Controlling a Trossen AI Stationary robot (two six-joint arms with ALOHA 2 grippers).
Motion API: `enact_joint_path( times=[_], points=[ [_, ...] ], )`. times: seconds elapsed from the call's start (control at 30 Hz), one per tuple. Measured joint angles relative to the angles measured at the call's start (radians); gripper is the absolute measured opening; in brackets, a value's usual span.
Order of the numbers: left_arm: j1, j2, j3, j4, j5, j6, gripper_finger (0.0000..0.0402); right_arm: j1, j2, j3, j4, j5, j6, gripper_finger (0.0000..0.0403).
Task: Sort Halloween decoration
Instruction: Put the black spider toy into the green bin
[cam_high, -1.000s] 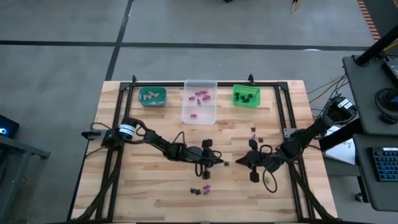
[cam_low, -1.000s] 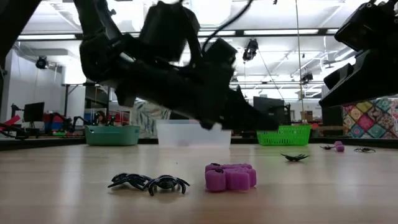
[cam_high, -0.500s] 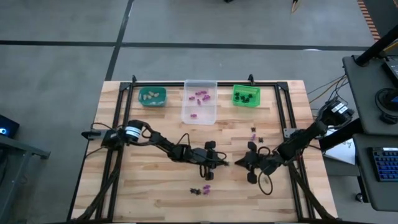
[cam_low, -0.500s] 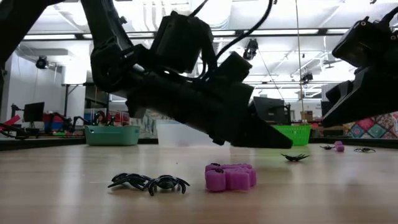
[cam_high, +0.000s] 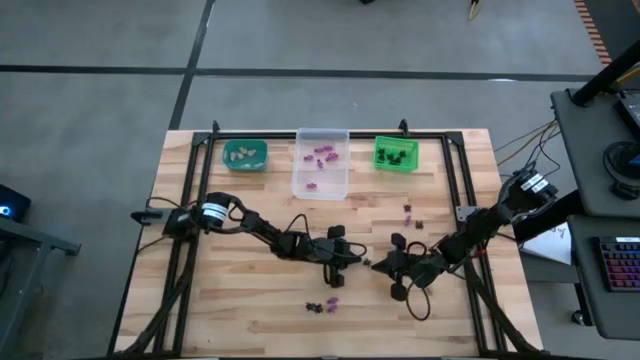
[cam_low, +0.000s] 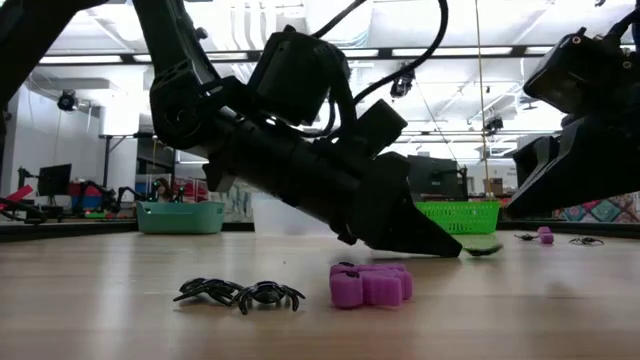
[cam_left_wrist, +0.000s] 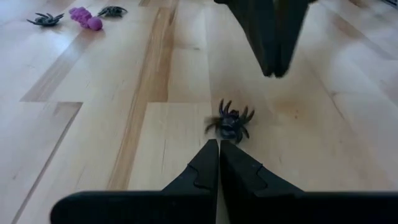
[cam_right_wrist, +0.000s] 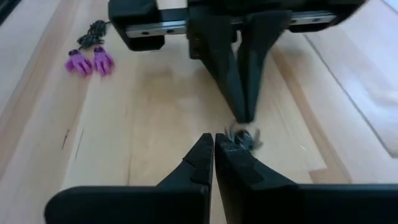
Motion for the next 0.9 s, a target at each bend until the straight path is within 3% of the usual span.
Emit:
enact_joint_path(
  times=[0.27, 0.63, 0.9],
  points=[
    [0.000, 0.000, 0.000, -0.004, 0.000, 0.000, 0.0000, -0.005, 0.071, 0.064, -0.042, 0.018, -0.020, 0.0059],
    [-0.019, -0.017, 0.031, 0.012, 0.058, 0.059, 0.0000, -0.005, -0.003, 0.065, -0.174, 0.043, -0.014, 0.0169],
    [-0.014, -0.006, 0.098, -0.064, 0.080, 0.081, 0.0000, -0.005, -0.059, 0.063, -0.300, 0.033, 0.080, 0.0188]
  ],
)
